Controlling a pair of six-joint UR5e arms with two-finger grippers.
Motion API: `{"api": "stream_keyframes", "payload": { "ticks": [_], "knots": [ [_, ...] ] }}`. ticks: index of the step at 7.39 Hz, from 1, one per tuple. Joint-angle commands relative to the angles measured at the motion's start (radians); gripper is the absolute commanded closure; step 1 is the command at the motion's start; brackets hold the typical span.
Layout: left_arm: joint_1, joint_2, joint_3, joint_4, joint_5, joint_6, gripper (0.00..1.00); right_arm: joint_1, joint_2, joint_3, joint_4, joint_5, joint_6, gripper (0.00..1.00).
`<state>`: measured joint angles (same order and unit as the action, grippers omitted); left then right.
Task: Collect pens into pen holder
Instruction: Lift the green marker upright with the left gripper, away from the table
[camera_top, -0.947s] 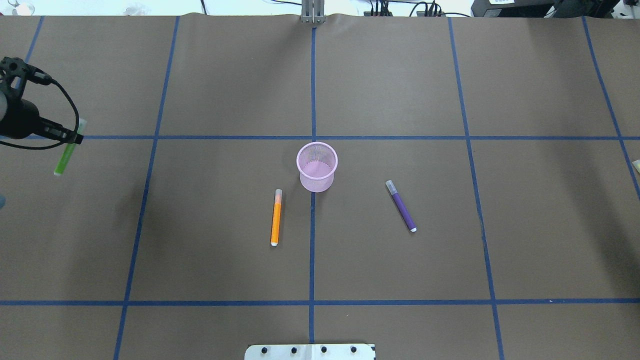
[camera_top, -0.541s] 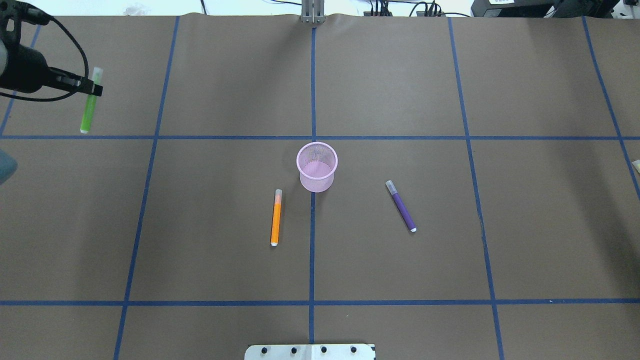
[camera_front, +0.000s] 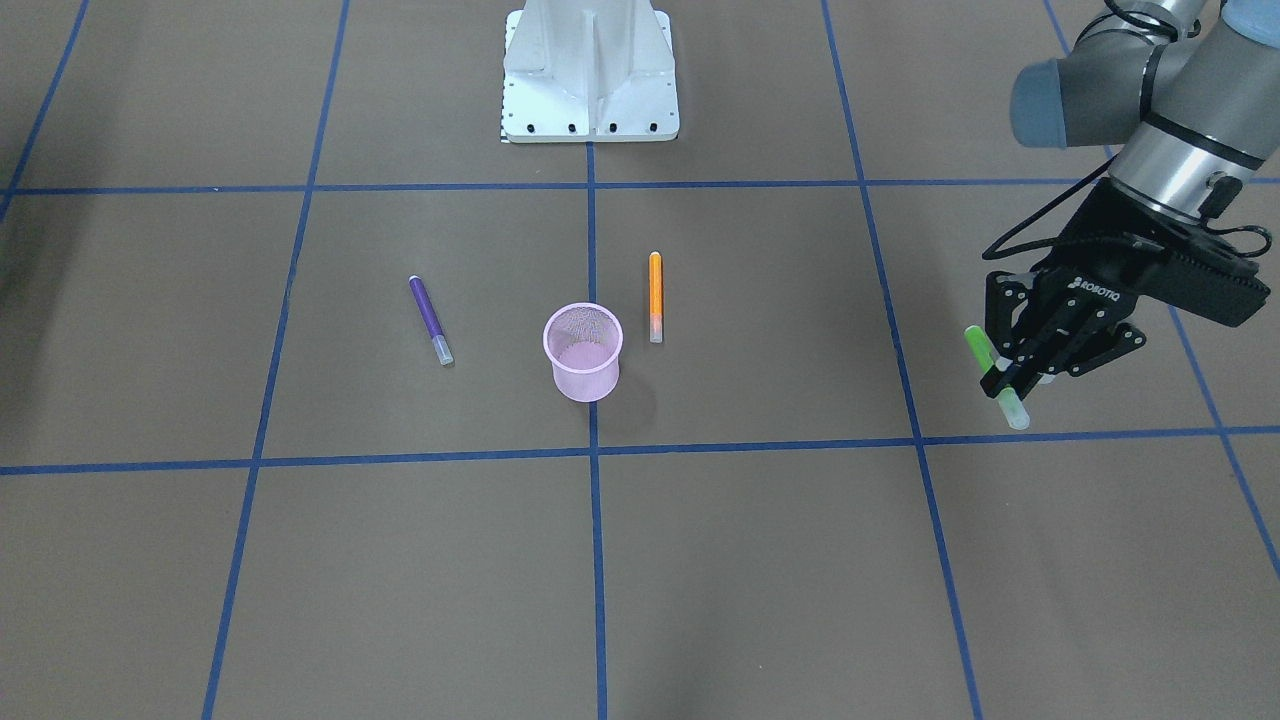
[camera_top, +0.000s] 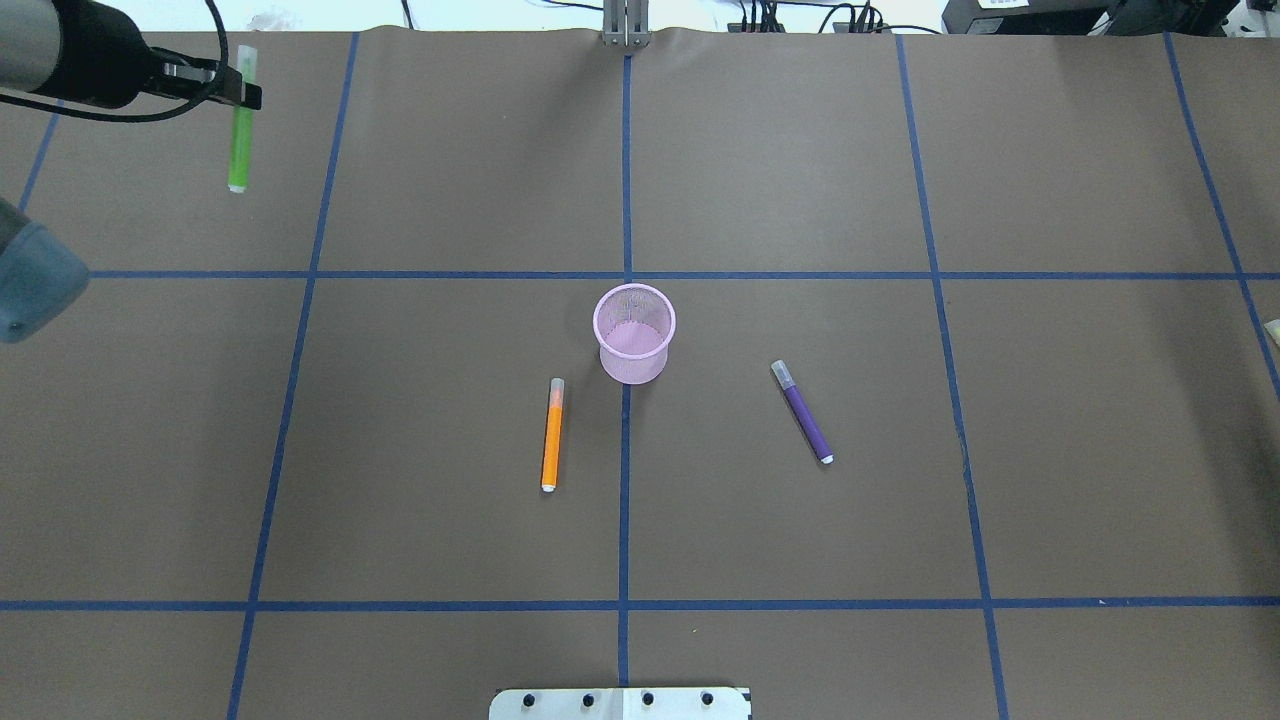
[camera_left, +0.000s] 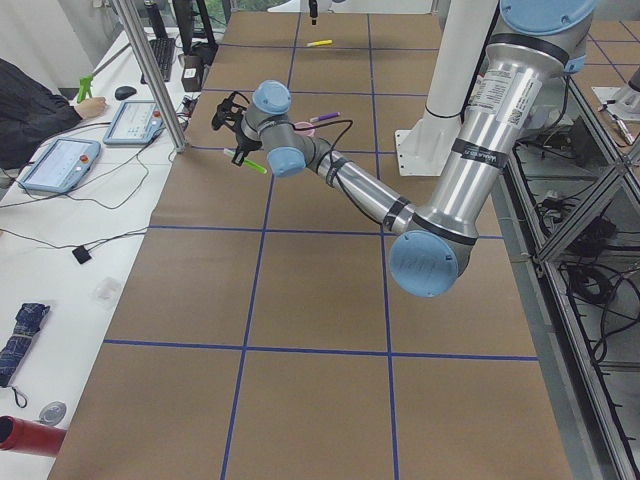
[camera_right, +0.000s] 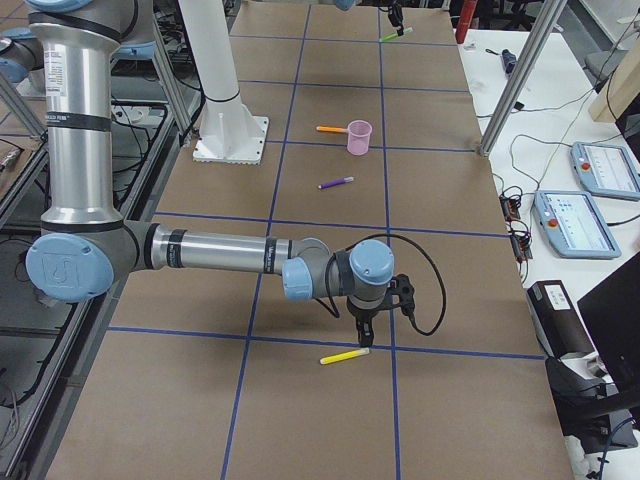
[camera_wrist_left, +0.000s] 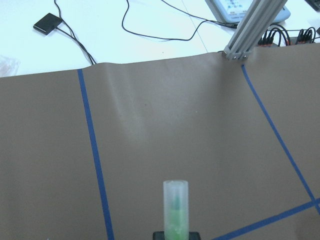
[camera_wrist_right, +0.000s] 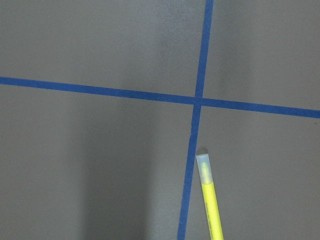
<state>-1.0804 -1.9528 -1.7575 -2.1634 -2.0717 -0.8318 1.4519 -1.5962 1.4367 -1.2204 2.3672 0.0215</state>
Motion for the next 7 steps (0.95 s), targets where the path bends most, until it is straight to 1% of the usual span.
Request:
{"api": "stream_keyframes", "payload": {
  "ticks": [1, 2, 3, 4, 5, 6, 7],
  "knots": [
    [0.004, -0.047, 0.018, -0.002, 0.019, -0.018, 1.0, -0.074, 0.033, -0.1, 0.087, -0.032, 0.006, 0.01],
    [0.029, -0.066, 0.018, -0.009, 0.078, -0.018, 1.0, -0.088, 0.042, -0.139, 0.094, -0.069, 0.005, 0.01],
    [0.06, -0.08, 0.016, -0.015, 0.111, -0.018, 1.0, -0.093, 0.042, -0.145, 0.094, -0.077, 0.005, 0.01],
    [0.092, -0.089, 0.023, -0.076, 0.123, -0.018, 1.0, -0.105, 0.042, -0.154, 0.093, -0.079, 0.002, 0.01],
    [0.115, -0.089, 0.032, -0.14, 0.171, -0.02, 1.0, -0.117, 0.042, -0.168, 0.096, -0.079, 0.0, 0.01],
    [0.144, -0.089, 0.032, -0.148, 0.208, -0.02, 1.0, -0.129, 0.042, -0.17, 0.096, -0.08, -0.003, 0.01],
    [0.158, -0.09, 0.033, -0.148, 0.217, -0.02, 1.0, -0.133, 0.041, -0.171, 0.094, -0.085, -0.008, 0.02]
  ]
}}
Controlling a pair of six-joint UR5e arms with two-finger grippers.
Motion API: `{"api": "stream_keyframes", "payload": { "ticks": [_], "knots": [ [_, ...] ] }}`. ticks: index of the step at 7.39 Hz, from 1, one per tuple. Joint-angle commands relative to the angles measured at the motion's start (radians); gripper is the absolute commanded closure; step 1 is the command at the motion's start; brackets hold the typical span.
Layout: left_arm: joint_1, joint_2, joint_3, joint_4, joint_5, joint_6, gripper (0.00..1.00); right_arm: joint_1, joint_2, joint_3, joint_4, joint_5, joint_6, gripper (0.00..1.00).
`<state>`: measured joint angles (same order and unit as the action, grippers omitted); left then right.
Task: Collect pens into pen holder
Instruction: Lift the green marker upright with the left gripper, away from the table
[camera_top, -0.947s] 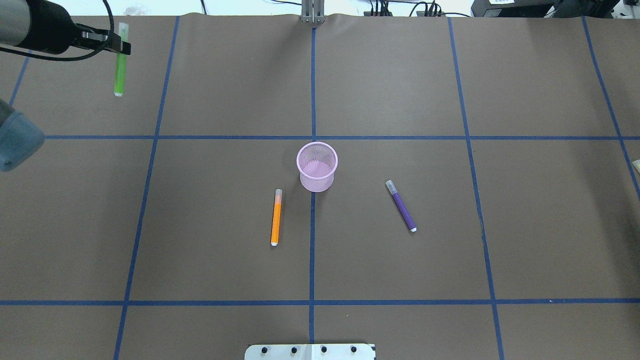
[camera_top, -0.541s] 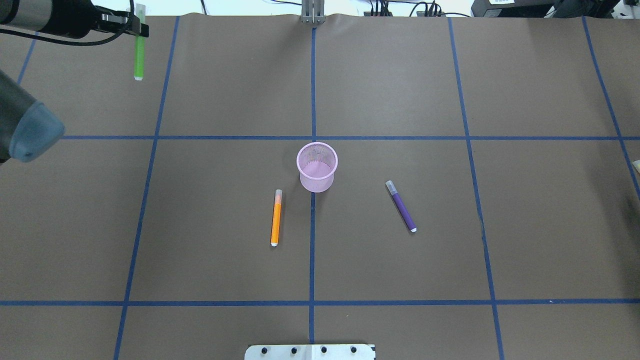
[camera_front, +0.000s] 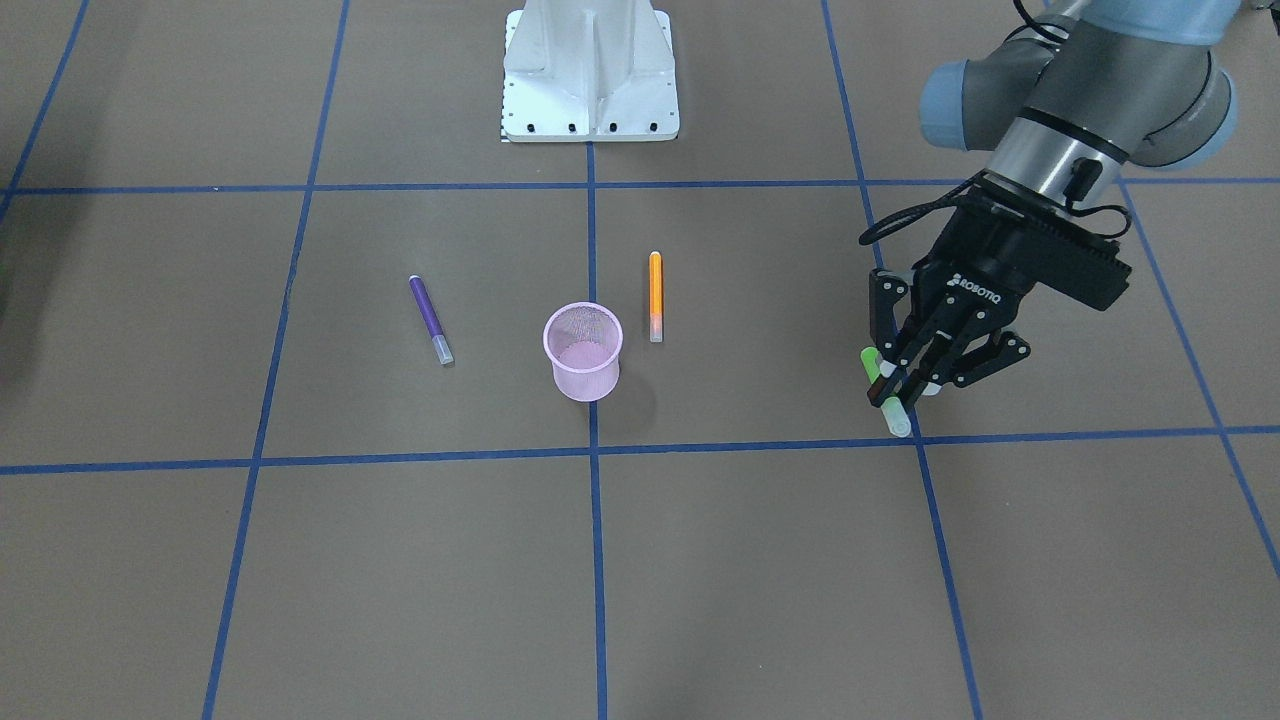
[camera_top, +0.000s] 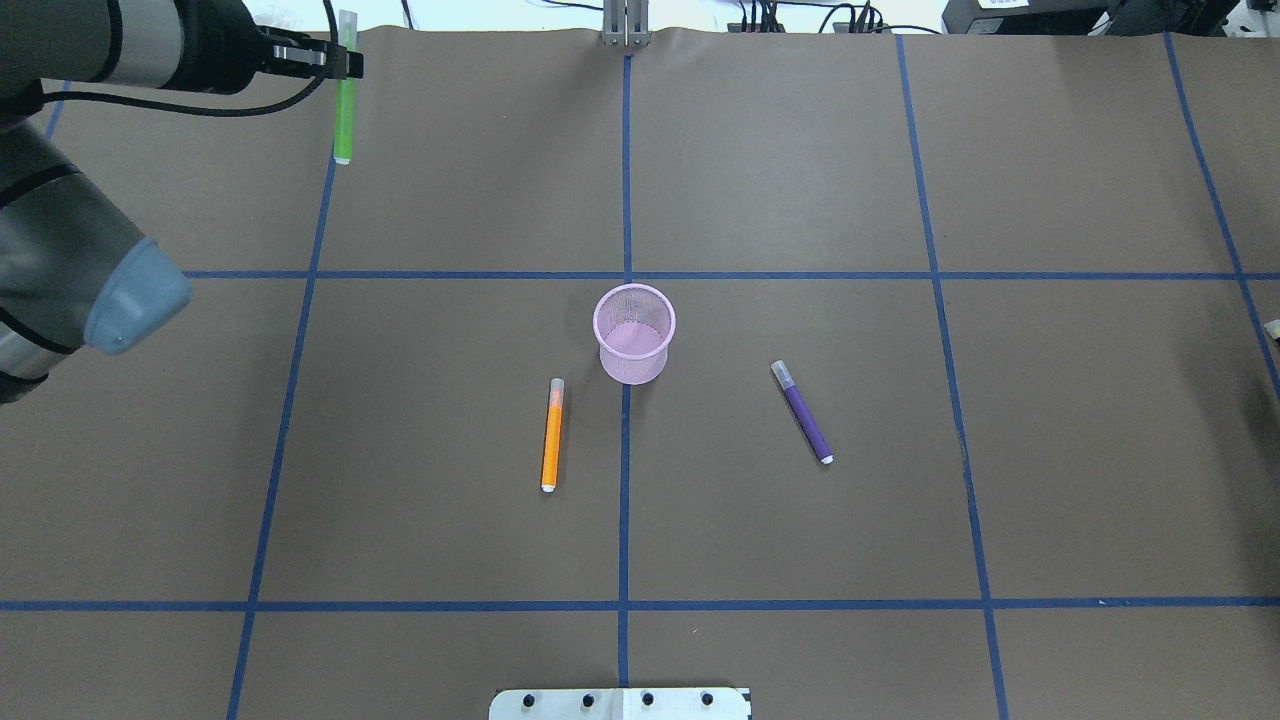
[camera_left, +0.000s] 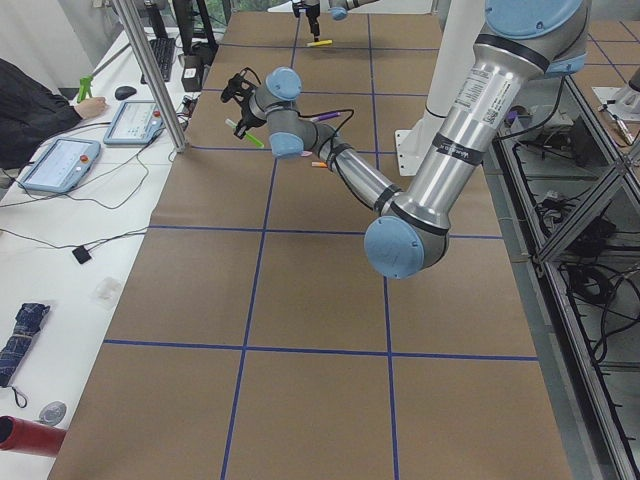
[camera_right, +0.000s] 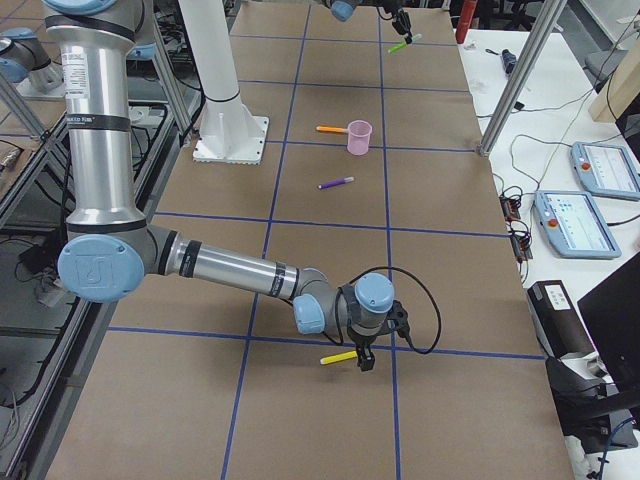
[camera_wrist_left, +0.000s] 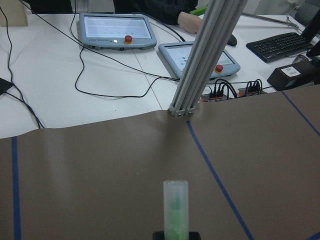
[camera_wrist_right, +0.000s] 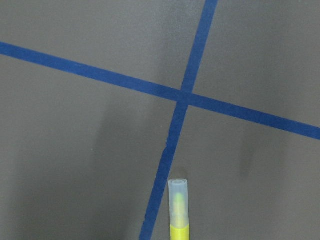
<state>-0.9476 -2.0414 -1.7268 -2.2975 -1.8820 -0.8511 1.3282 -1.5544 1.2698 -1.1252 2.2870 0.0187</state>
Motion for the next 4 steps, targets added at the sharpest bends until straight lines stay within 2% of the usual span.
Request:
{"api": "stream_keyframes", "payload": {
  "ticks": [1, 3, 4],
  "knots": [
    [0.027, -0.005, 0.003, -0.014, 0.029, 0.0, 1.0, -0.012, 0.0, -0.004, 0.001, -0.004, -0.006, 0.03],
    [0.038, -0.01, 0.004, -0.011, 0.029, 0.001, 1.0, -0.014, 0.0, -0.016, 0.03, -0.009, -0.009, 0.08],
    [0.041, -0.01, 0.006, -0.011, 0.029, 0.001, 1.0, -0.014, 0.002, -0.055, 0.074, -0.009, -0.009, 0.08]
  ]
}}
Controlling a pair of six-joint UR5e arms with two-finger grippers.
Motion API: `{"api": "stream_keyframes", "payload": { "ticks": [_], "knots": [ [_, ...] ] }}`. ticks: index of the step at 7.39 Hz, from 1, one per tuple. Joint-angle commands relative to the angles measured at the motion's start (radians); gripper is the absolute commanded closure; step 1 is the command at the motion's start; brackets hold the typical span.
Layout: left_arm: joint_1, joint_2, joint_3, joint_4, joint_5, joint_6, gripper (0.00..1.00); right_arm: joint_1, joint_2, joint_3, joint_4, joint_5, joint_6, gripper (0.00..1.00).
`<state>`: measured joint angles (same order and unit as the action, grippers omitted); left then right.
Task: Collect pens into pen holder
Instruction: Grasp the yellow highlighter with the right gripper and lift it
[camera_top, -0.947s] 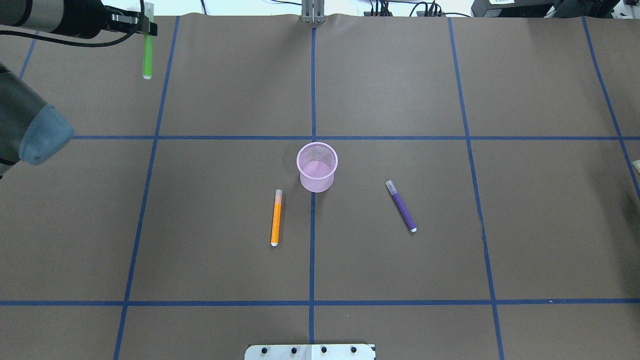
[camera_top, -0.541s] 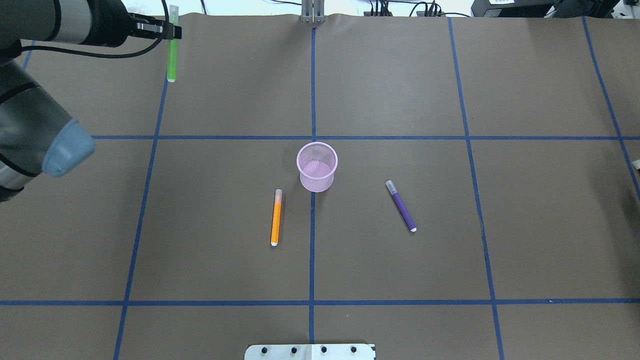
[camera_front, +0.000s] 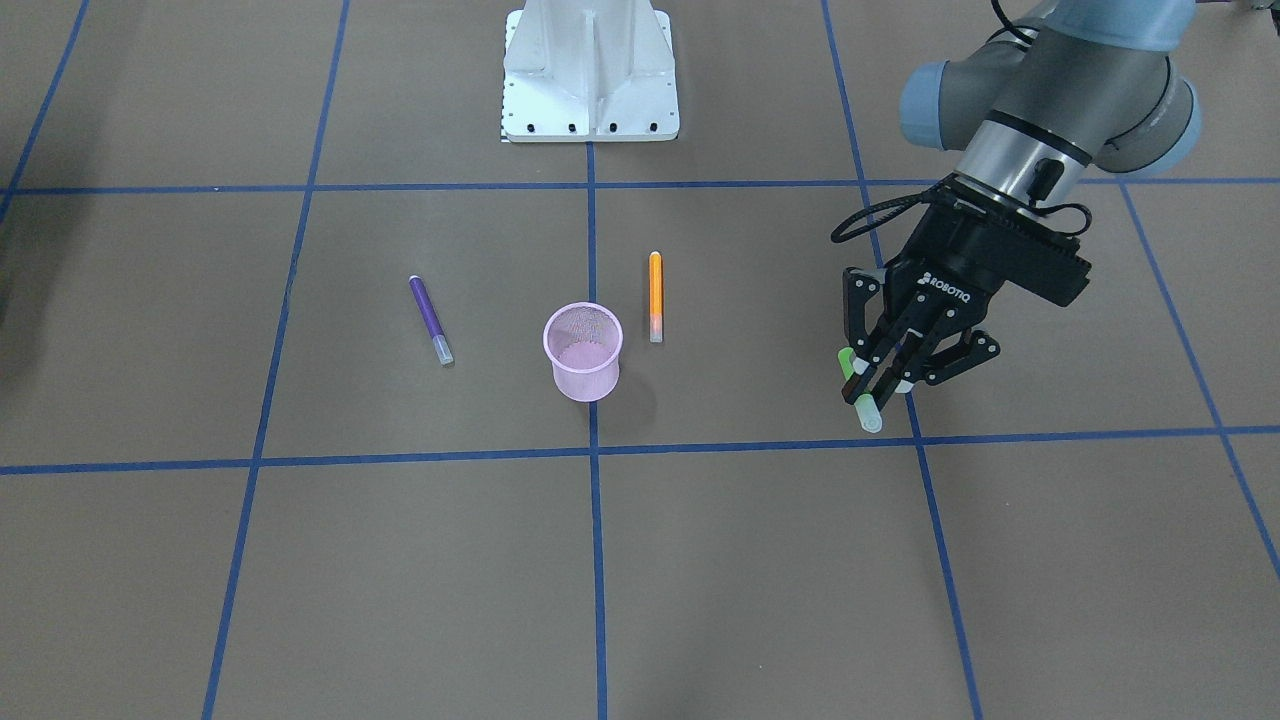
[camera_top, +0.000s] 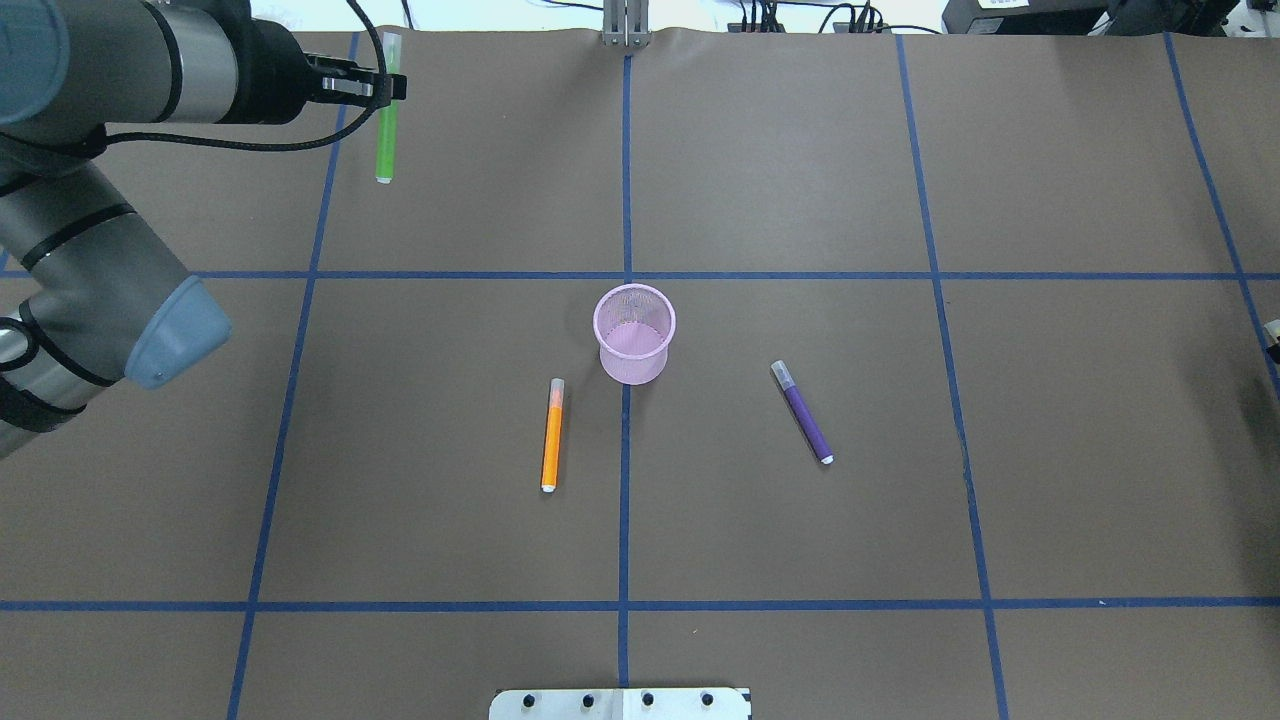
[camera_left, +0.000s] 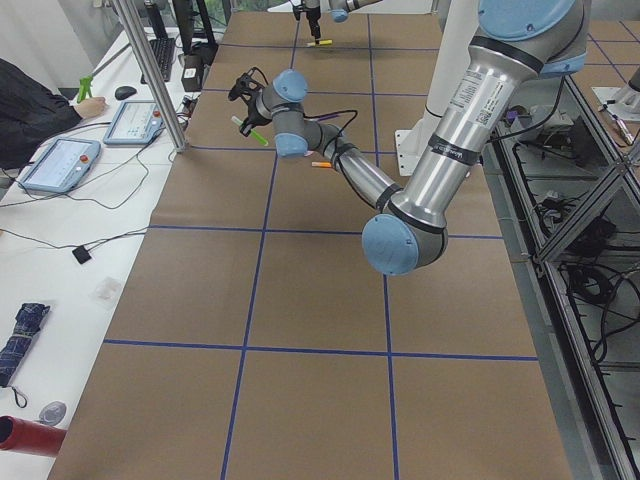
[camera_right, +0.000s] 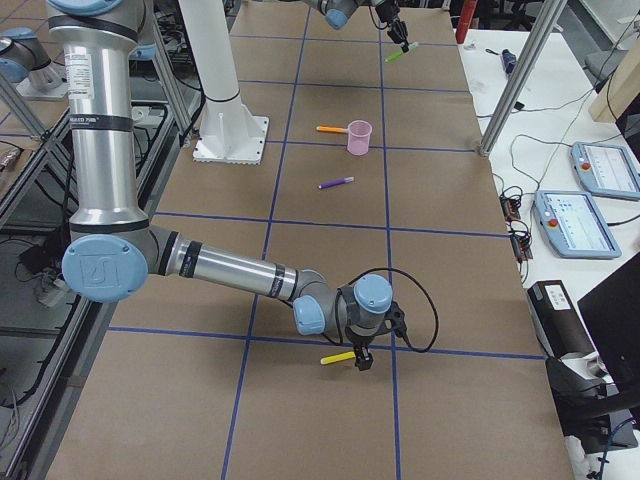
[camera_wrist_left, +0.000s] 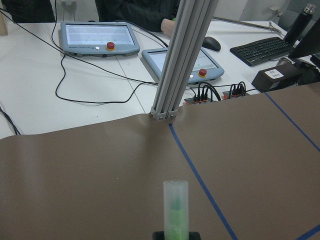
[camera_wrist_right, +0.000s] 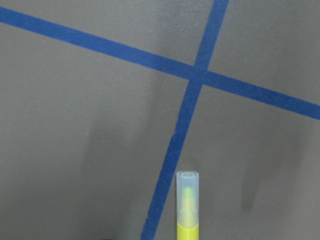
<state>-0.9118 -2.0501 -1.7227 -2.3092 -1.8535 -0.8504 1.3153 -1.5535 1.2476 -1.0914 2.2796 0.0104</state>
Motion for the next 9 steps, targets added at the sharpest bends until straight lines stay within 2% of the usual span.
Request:
{"api": "stream_keyframes", "payload": {
  "ticks": [1, 4, 7, 9],
  "knots": [
    [0.007, -0.001, 0.002, 0.001, 0.002, 0.001, 1.0, -0.001, 0.003, -0.049, 0.057, 0.0, 0.0, 0.11],
    [0.007, -0.001, 0.005, 0.001, 0.0, 0.001, 1.0, -0.004, 0.009, -0.048, 0.056, 0.003, 0.008, 0.27],
    [0.008, -0.001, 0.005, 0.002, 0.002, 0.001, 1.0, -0.004, 0.01, -0.048, 0.054, 0.006, 0.008, 0.53],
    [0.008, -0.001, 0.005, 0.002, 0.002, 0.001, 1.0, -0.004, 0.009, -0.05, 0.053, 0.005, 0.008, 0.56]
  ]
}}
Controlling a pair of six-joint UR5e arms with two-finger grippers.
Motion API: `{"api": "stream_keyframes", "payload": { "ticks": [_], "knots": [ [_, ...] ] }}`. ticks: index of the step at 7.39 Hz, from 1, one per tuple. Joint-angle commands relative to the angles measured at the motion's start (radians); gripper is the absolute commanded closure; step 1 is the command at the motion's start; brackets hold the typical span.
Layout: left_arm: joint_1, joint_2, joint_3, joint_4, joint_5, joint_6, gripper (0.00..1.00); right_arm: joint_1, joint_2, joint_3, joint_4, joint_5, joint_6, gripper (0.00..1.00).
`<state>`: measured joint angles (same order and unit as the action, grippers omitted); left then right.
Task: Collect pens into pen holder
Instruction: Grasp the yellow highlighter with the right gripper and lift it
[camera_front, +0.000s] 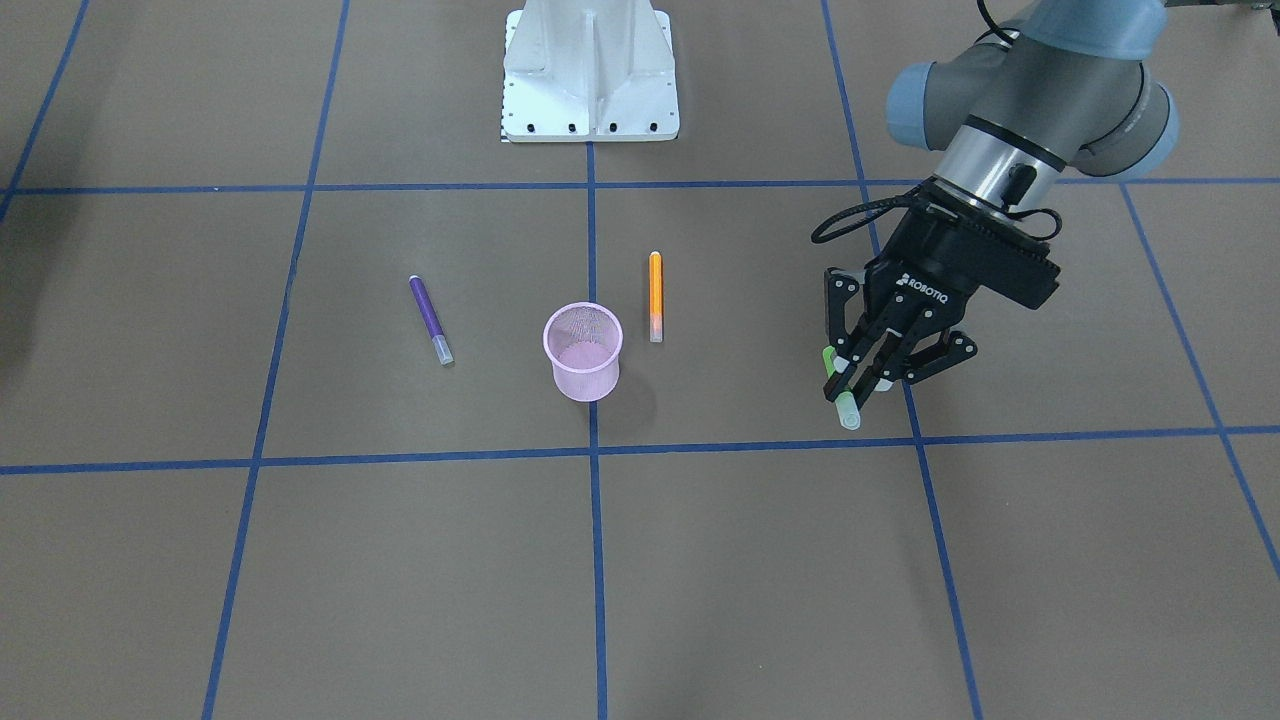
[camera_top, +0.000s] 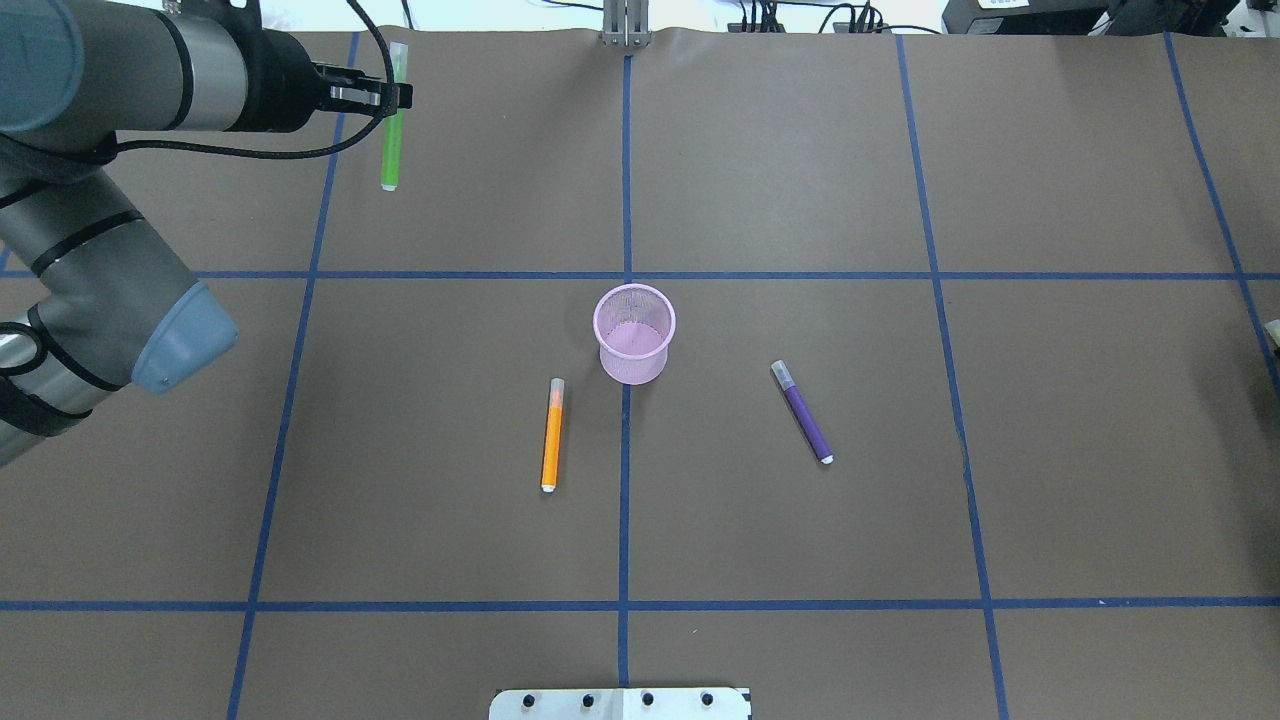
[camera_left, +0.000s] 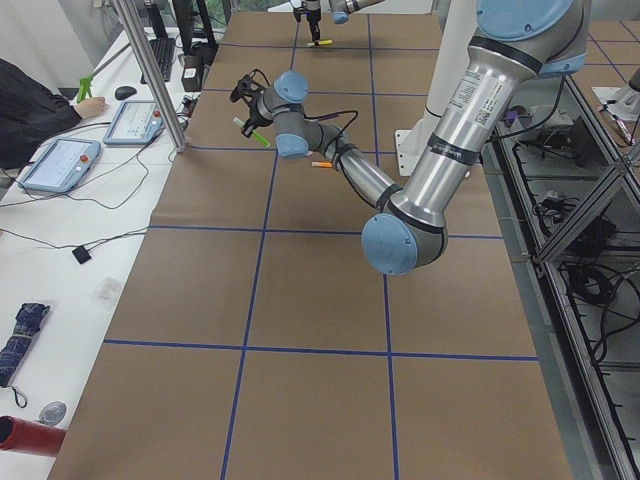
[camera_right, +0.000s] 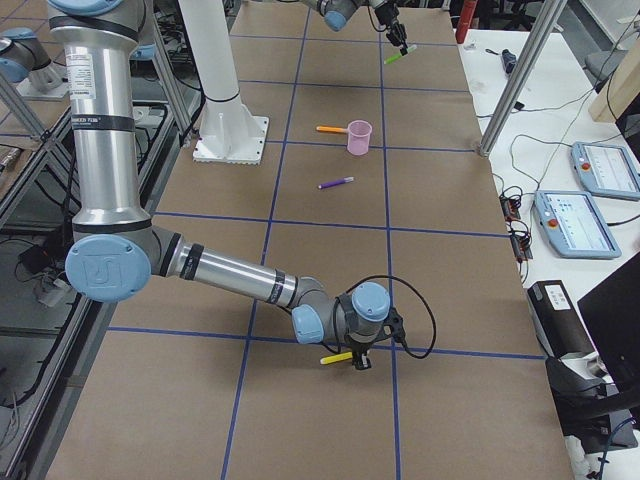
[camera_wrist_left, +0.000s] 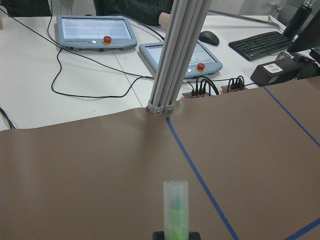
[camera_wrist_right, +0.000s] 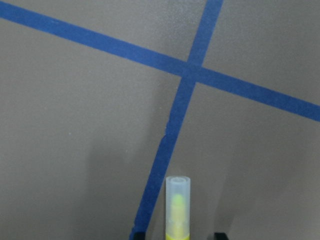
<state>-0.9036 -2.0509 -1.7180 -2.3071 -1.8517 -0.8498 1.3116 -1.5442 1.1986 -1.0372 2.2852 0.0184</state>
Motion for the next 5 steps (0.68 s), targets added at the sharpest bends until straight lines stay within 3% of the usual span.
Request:
{"api": "stream_keyframes", "payload": {
  "ticks": [1, 3, 5],
  "knots": [
    [0.002, 0.0, 0.0, 0.0, 0.0, 0.0, 1.0, 0.0, 0.001, -0.001, -0.001, -0.001, 0.0, 0.56],
    [0.002, 0.0, 0.0, 0.002, 0.0, 0.0, 1.0, 0.0, 0.0, -0.002, -0.001, 0.0, 0.0, 0.78],
    [0.002, 0.0, 0.002, 0.0, 0.0, 0.0, 1.0, 0.0, 0.0, -0.007, -0.001, 0.0, -0.002, 0.77]
  ]
}}
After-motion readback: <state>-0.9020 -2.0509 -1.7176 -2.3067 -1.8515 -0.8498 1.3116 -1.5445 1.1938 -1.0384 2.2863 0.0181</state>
